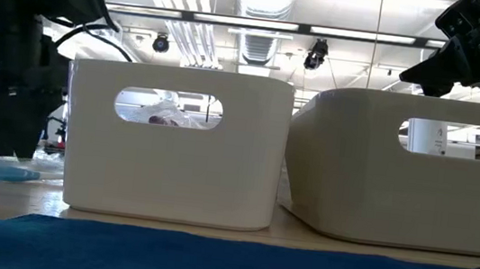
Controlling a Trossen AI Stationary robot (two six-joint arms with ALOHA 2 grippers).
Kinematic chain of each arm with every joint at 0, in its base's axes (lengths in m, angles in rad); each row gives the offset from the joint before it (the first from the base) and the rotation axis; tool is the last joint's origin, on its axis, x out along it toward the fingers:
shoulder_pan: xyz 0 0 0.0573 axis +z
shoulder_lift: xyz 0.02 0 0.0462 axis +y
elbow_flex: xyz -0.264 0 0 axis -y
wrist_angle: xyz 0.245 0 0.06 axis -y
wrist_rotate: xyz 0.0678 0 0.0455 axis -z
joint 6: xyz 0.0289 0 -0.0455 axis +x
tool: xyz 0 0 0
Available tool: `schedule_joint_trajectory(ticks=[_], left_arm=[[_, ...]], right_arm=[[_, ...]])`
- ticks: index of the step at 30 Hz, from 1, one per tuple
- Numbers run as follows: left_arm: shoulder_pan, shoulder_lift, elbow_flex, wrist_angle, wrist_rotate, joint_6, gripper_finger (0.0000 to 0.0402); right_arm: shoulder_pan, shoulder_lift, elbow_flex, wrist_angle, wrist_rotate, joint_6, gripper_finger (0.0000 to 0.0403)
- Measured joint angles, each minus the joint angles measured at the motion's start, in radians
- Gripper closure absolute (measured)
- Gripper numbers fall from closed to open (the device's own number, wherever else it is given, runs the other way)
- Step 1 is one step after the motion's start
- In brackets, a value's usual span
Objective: Pick & Place Toothbrushes
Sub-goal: Put the blue toothbrush into the gray bin
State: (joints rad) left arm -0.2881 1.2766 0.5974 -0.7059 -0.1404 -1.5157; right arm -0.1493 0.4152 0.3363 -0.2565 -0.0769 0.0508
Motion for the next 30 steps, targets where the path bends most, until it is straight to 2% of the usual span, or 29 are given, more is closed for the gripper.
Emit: schedule_joint_trajectory(ticks=[6, 21, 30], left_arm=[[0.002, 0.000, -0.036, 0.033, 0.000, -0.003, 0.0253], [0.003, 0.000, -0.048, 0.059, -0.018, 0.013, 0.0359], [0.003, 0.002, -0.046, 0.140, -0.043, 0.043, 0.0375]], right_arm=[[0.000, 0.000, 0.000, 0.000, 0.000, -0.001, 0.0394], [0.000, 0.000, 0.000, 0.000, 0.000, 0.000, 0.0394], [0.000, 0.000, 0.000, 0.000, 0.000, 0.000, 0.0394]])
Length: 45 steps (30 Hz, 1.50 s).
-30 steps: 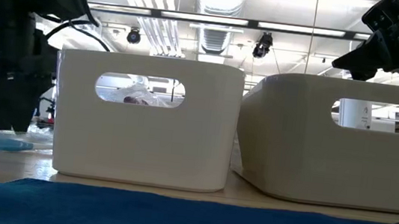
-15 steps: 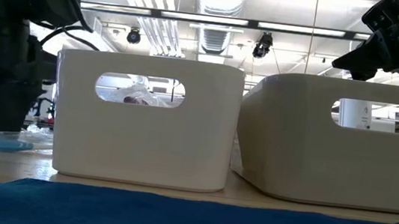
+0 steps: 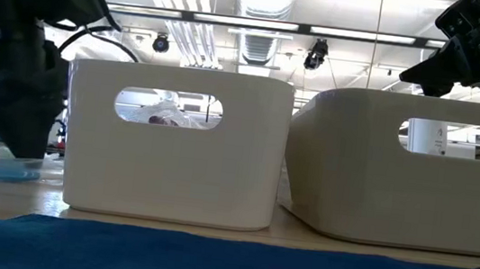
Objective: Pick & Place Toothbrushes
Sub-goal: Put the blue toothbrush into the gray bin
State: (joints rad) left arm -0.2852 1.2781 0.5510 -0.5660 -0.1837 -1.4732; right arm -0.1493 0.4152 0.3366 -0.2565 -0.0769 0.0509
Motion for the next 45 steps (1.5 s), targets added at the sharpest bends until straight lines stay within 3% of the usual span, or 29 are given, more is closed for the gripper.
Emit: schedule_joint_trajectory(ticks=[8, 13, 27, 31, 42, 45], left_arm=[[0.000, -0.003, 0.000, 0.041, -0.034, 0.036, 0.0377], [0.000, -0.031, 0.000, 0.041, -0.111, 0.074, 0.0377], [0.000, -0.266, 0.000, 0.123, -0.350, 0.300, 0.0377], [-0.001, -0.309, 0.000, 0.257, -0.370, 0.454, 0.0377], [0.000, -0.298, 0.000, 0.819, -0.359, 1.028, 0.0377], [0.000, -0.281, 0.000, 0.955, -0.328, 1.186, 0.0377]], right_arm=[[0.000, 0.000, 0.000, 0.000, 0.000, -0.001, 0.0394], [0.000, 0.000, 0.000, 0.000, 0.000, 0.000, 0.0394], [0.000, 0.000, 0.000, 0.000, 0.000, 0.000, 0.0394], [0.000, 0.000, 0.000, 0.001, 0.000, -0.016, 0.0394], [0.000, 0.000, 0.000, 0.011, 0.001, -0.411, 0.0394], [0.001, 0.008, 0.000, 0.042, -0.021, -0.393, 0.0394]])
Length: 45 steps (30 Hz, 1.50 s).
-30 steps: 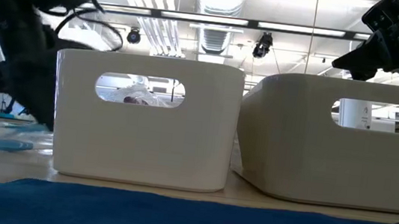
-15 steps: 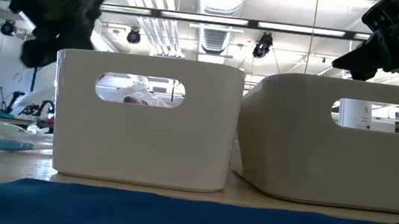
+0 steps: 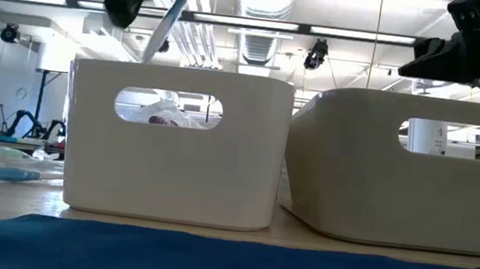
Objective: Pick & Place Toothbrushes
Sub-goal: Put the blue toothbrush into the gray bin
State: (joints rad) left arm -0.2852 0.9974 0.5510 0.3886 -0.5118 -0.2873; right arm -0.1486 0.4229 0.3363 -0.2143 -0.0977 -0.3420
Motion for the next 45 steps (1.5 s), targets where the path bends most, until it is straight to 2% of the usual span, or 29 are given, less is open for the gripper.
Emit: schedule_joint_trajectory(ticks=[4, 9, 11, 16, 23, 31, 38, 45], left_arm=[[0.001, 0.035, 0.000, 0.145, 0.062, 0.169, 0.0377], [0.003, 0.099, 0.000, 0.297, 0.114, 0.329, 0.0376], [0.004, 0.126, 0.000, 0.356, 0.147, 0.389, 0.0376], [0.004, 0.176, 0.000, 0.468, 0.248, 0.492, 0.0376], [0.024, 0.204, 0.000, 0.492, 0.261, 0.528, 0.0376], [0.031, 0.200, 0.000, 0.531, 0.298, 0.529, 0.0376], [0.033, 0.196, 0.000, 0.540, 0.357, 0.524, 0.0376], [0.033, 0.196, 0.000, 0.538, 0.358, 0.520, 0.0376]], right_arm=[[0.000, 0.000, 0.000, 0.095, -0.034, 0.186, 0.0394], [0.002, 0.050, -0.018, 0.386, -0.039, 0.485, 0.0394], [0.002, 0.091, -0.019, 0.447, -0.052, 0.566, 0.0394], [0.028, 0.241, -0.019, 0.530, -0.137, 0.537, 0.0394], [0.120, 0.480, -0.016, 0.798, -0.140, 0.448, 0.0394], [0.228, 0.731, 0.061, 1.020, -0.148, 0.489, 0.0377], [0.248, 0.928, 0.237, 1.030, -0.161, 0.519, 0.0343], [0.242, 1.062, 0.396, 0.893, -0.164, 0.431, 0.0289]])
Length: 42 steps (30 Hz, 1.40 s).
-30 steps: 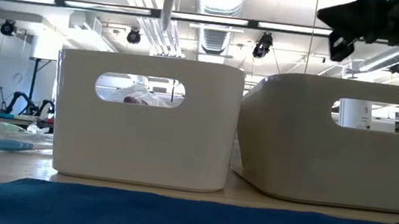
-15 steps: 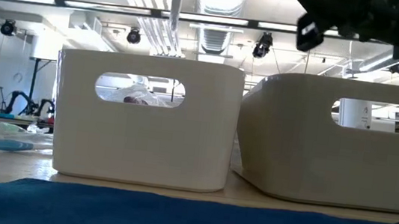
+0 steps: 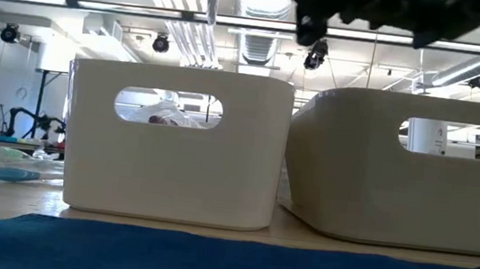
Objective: Pick & Place Toothbrushes
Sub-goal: Put the blue toothbrush into the gray bin
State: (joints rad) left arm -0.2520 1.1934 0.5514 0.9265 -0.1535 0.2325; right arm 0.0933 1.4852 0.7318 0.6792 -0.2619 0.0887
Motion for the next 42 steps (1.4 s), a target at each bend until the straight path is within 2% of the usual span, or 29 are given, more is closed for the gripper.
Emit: schedule_joint_trajectory(ticks=[5, 12, 24, 31, 40, 42], left_arm=[[0.000, 0.000, 0.000, 0.014, 0.006, -0.032, 0.0376], [0.000, 0.000, 0.000, 0.042, 0.006, -0.057, 0.0376], [0.002, 0.001, 0.000, 0.072, 0.005, -0.047, 0.0376], [0.002, 0.001, 0.000, 0.068, 0.004, -0.046, 0.0376], [0.002, 0.001, 0.000, 0.070, -0.004, -0.044, 0.0376], [0.003, 0.001, 0.000, 0.068, -0.005, -0.048, 0.0376]], right_arm=[[-0.005, 0.058, 0.082, -0.062, 0.016, -0.094, 0.0253], [-0.010, 0.082, 0.145, -0.100, 0.160, -0.124, 0.0222], [-0.008, 0.189, 0.267, -0.102, 0.160, -0.180, 0.0207], [-0.008, 0.219, 0.309, -0.108, 0.160, -0.203, 0.0250], [-0.008, 0.219, 0.323, -0.108, 0.154, -0.201, 0.0367], [-0.008, 0.219, 0.318, -0.107, 0.154, -0.201, 0.0381]])
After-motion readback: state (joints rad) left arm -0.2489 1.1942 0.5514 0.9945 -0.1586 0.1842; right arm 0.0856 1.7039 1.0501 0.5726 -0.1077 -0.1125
